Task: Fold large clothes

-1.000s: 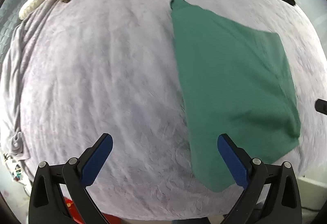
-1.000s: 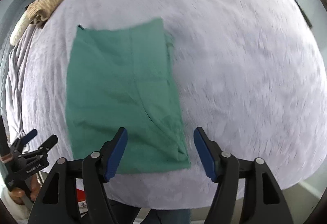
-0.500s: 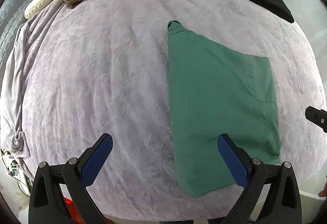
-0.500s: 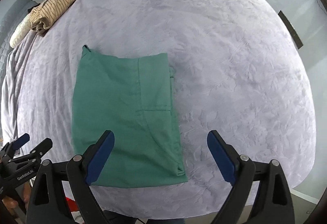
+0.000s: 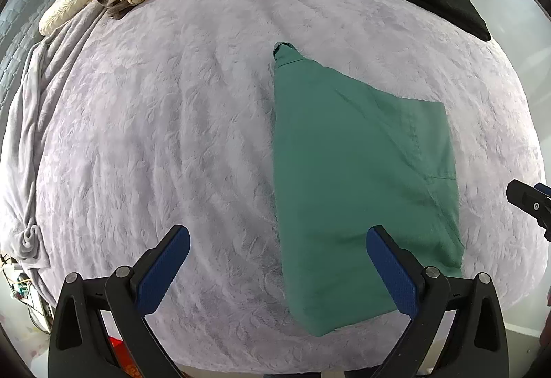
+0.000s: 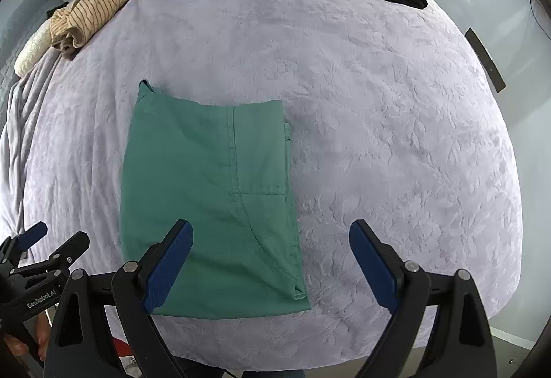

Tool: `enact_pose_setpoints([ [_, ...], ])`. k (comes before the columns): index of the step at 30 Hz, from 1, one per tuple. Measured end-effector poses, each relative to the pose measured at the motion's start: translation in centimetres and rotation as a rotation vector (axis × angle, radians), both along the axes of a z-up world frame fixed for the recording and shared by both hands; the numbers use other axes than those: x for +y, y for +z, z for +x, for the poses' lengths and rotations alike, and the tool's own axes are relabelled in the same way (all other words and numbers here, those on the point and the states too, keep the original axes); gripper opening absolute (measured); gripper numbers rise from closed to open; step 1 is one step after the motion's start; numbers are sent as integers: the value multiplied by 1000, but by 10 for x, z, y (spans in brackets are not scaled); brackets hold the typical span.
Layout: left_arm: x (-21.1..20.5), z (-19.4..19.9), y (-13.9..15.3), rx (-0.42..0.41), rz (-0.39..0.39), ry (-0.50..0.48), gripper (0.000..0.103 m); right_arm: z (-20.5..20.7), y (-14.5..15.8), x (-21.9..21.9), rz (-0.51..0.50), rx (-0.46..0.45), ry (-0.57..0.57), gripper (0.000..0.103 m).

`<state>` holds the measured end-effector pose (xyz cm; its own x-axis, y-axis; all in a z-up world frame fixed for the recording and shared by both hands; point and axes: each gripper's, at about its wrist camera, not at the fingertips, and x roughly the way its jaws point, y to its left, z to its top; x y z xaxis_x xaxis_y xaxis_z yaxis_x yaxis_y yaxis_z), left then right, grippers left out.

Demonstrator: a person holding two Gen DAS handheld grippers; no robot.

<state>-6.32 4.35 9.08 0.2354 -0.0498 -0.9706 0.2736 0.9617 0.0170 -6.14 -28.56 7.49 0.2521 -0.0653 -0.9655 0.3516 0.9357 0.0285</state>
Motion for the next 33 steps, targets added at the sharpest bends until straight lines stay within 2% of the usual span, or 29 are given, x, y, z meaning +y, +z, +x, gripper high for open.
enact_pose_setpoints([
  [33,-7,-3,8,-31,15,-39,102,2,3,1,-7,1,-2,94],
])
